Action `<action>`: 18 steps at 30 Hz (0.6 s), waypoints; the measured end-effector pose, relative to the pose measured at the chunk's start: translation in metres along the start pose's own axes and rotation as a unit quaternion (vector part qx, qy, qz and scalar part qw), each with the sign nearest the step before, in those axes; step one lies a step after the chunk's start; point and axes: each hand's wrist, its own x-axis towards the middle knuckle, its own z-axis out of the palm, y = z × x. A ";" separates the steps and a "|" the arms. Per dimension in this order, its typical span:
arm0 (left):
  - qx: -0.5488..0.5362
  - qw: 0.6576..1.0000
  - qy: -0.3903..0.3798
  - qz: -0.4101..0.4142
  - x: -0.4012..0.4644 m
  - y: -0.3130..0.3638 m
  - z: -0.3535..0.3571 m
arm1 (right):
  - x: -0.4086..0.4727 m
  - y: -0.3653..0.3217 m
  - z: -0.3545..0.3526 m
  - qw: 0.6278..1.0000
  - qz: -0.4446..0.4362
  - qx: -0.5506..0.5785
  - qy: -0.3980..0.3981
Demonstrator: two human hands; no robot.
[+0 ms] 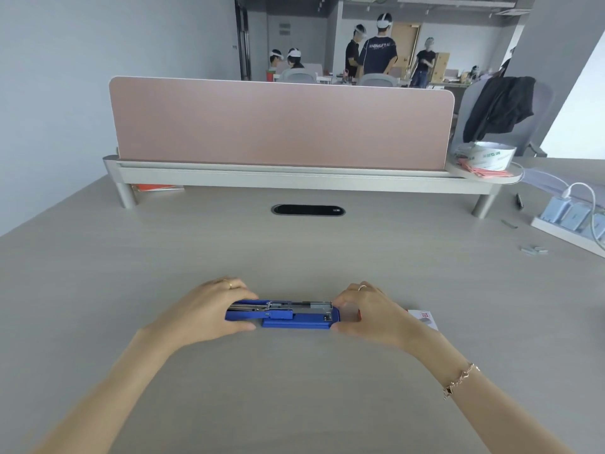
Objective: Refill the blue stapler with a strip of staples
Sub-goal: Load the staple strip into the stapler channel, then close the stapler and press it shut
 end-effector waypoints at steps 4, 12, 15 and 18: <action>-0.039 0.998 0.007 -0.053 -0.018 -0.021 0.000 | 0.004 -0.001 0.004 1.000 0.005 -0.018 0.010; -0.169 0.981 0.019 -0.094 -0.027 -0.038 0.000 | 0.004 -0.002 0.004 0.998 0.041 0.052 0.005; -0.201 0.974 0.002 -0.105 -0.025 -0.036 -0.009 | 0.005 -0.003 0.004 0.996 0.050 0.068 0.000; -0.226 0.968 0.032 -0.100 -0.021 -0.031 -0.023 | 0.006 -0.003 0.003 0.995 0.054 0.082 -0.002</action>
